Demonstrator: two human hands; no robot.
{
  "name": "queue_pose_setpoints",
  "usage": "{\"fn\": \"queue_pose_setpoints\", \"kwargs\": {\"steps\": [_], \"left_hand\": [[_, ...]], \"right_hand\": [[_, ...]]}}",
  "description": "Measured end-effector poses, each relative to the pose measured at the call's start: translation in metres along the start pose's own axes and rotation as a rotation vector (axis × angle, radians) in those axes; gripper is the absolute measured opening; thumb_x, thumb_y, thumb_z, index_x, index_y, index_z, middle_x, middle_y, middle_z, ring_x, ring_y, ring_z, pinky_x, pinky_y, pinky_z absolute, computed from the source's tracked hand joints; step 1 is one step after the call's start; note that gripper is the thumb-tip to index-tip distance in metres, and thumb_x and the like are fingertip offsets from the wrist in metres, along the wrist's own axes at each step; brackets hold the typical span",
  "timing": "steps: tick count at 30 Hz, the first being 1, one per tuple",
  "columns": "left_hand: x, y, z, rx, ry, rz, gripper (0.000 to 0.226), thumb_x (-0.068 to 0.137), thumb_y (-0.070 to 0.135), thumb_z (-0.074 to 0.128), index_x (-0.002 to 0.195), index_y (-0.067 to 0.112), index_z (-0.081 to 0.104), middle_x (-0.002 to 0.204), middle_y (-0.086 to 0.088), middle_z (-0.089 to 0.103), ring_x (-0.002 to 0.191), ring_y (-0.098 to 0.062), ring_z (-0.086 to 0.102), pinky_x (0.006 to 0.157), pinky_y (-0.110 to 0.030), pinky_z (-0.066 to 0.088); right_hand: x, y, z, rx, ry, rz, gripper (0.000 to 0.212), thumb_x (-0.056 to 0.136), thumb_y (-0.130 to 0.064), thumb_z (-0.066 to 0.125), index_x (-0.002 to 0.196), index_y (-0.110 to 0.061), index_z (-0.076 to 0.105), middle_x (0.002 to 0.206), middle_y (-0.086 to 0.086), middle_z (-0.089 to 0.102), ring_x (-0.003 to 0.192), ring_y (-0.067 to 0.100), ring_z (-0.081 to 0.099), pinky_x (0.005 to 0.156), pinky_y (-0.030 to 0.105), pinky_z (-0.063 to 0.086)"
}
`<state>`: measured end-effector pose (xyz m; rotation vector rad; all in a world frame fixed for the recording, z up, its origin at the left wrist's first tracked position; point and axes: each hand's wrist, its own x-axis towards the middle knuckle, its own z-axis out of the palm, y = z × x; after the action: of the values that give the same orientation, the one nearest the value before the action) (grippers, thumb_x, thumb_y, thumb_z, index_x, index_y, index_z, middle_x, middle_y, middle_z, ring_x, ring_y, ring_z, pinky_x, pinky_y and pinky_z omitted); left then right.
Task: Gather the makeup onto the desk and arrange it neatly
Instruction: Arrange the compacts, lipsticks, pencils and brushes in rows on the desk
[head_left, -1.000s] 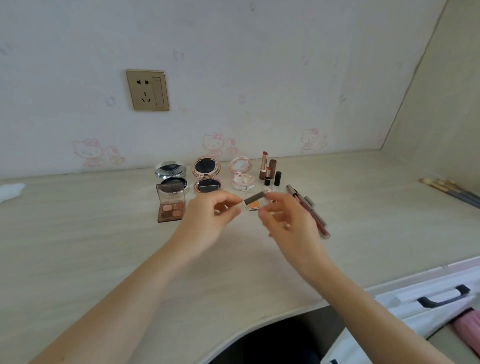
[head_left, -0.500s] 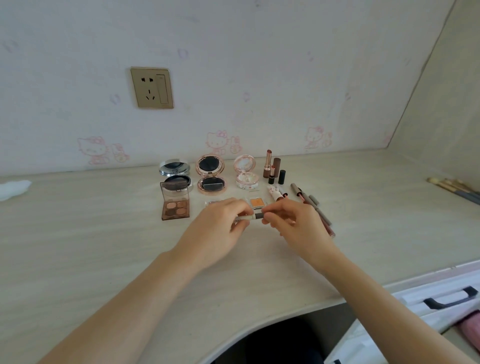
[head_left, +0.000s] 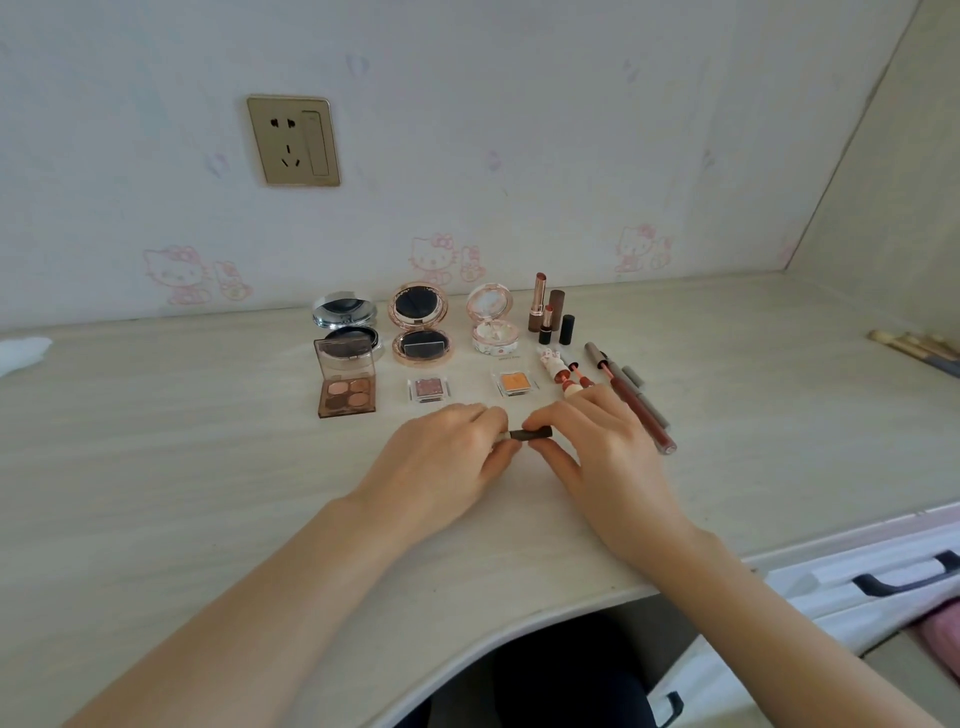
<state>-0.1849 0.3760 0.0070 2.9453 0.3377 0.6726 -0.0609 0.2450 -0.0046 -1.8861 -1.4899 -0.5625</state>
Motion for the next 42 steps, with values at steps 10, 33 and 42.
{"fn": "queue_pose_setpoints", "kwargs": {"steps": [10, 33, 42], "left_hand": [[-0.001, -0.010, -0.001, 0.081, 0.025, 0.003, 0.045, 0.088, 0.065, 0.019, 0.074, 0.027, 0.038, 0.058, 0.005, 0.046, 0.062, -0.026, 0.055, 0.049, -0.031, 0.026], [0.004, -0.015, -0.006, 0.088, -0.053, -0.079, 0.066, 0.066, 0.086, 0.018, 0.058, 0.022, 0.032, 0.052, 0.007, 0.039, 0.057, -0.022, 0.044, 0.045, -0.028, 0.020], [-0.003, -0.011, -0.011, -0.047, 0.076, -0.006, 0.034, 0.094, 0.041, 0.034, 0.071, 0.019, 0.048, 0.068, 0.009, 0.040, 0.063, -0.016, 0.044, 0.056, -0.028, 0.031]], "right_hand": [[-0.001, 0.003, 0.005, 0.016, 0.085, -0.093, 0.006, 0.086, -0.020, 0.069, 0.090, -0.015, 0.071, 0.080, -0.009, 0.066, 0.086, 0.016, 0.050, 0.086, 0.032, 0.043], [-0.002, 0.003, 0.003, 0.084, 0.187, -0.119, 0.007, 0.081, -0.005, 0.074, 0.088, -0.008, 0.072, 0.076, -0.004, 0.066, 0.083, 0.015, 0.049, 0.076, 0.021, 0.043], [-0.001, 0.009, 0.003, 0.012, 0.209, 0.025, 0.015, 0.080, -0.007, 0.075, 0.092, -0.013, 0.071, 0.086, -0.006, 0.067, 0.088, 0.018, 0.055, 0.074, 0.031, 0.048]]}}
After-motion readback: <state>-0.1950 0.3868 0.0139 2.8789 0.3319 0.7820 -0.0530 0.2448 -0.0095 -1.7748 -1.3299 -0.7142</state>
